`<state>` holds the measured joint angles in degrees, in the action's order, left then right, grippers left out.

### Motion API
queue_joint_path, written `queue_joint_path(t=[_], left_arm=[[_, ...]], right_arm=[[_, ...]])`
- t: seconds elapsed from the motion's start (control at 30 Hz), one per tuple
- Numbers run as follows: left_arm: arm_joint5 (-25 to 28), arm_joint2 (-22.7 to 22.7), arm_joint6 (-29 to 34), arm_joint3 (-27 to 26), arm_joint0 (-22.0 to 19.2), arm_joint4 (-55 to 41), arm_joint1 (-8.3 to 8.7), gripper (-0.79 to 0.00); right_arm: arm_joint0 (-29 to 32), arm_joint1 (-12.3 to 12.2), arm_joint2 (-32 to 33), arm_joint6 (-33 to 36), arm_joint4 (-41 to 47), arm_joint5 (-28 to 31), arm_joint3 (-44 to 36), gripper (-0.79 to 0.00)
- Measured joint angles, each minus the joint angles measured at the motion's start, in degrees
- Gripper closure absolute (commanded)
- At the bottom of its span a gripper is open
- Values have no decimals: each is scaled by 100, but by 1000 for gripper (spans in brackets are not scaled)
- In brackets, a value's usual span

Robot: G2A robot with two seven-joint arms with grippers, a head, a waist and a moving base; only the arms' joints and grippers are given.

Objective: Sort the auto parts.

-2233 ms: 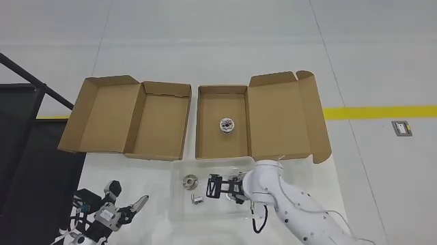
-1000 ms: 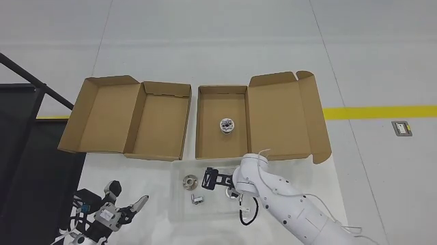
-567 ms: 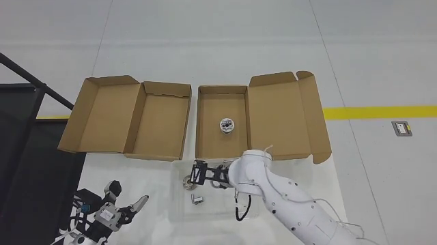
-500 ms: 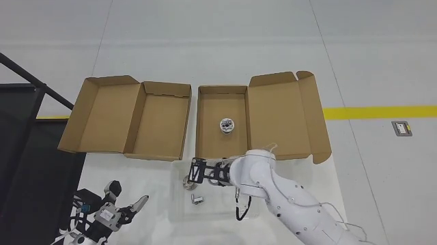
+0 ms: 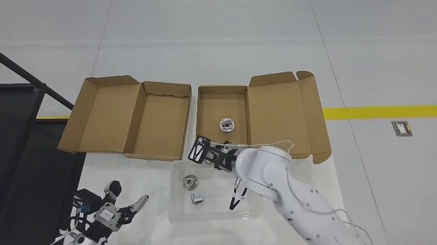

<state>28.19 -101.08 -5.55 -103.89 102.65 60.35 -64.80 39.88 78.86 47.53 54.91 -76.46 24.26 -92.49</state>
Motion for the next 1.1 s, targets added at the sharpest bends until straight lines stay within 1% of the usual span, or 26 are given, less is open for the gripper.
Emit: queue_joint_path(t=[0.07,0.13,0.2,0.27,0.33,0.43,0.5,0.57,0.6,0.7,0.8,1.0,1.1], left_arm=[[0,0,0,0,0,0,0,-785],[0,0,0,0,0,0,0,-785],[0,0,0,0,0,0,0,-785],[0,0,0,0,0,0,0,-785],[0,0,0,0,0,0,0,-785],[0,0,0,0,0,0,0,-785],[0,0,0,0,0,0,0,-785],[0,0,0,0,0,0,0,-785],[0,0,0,0,0,0,0,-785],[0,0,0,0,0,0,0,-785],[0,0,0,0,0,0,0,-785],[0,0,0,0,0,0,0,-785],[0,0,0,0,0,0,0,-785]], right_arm=[[43,4,25,-38,20,-86,70,0],[21,48,49,-139,85,-460,295,0],[-196,138,17,-313,295,-794,659,0],[-499,243,-76,-444,489,-984,1107,0],[-909,398,-249,-586,717,-1164,1737,0],[-1508,655,-520,-803,1183,-1154,2797,0],[-1891,866,-720,-821,1537,-1253,3571,0],[-2172,1063,-908,-827,1794,-1360,4181,0],[-2318,1189,-1025,-882,1948,-1323,4542,0],[-2591,1471,-1271,-1051,2195,-1083,5301,0],[-2765,1713,-1492,-1197,2244,-816,5848,0],[-2978,2153,-1879,-1154,2101,-650,6582,0],[-3040,2351,-2036,-1048,1964,-745,6874,0]])
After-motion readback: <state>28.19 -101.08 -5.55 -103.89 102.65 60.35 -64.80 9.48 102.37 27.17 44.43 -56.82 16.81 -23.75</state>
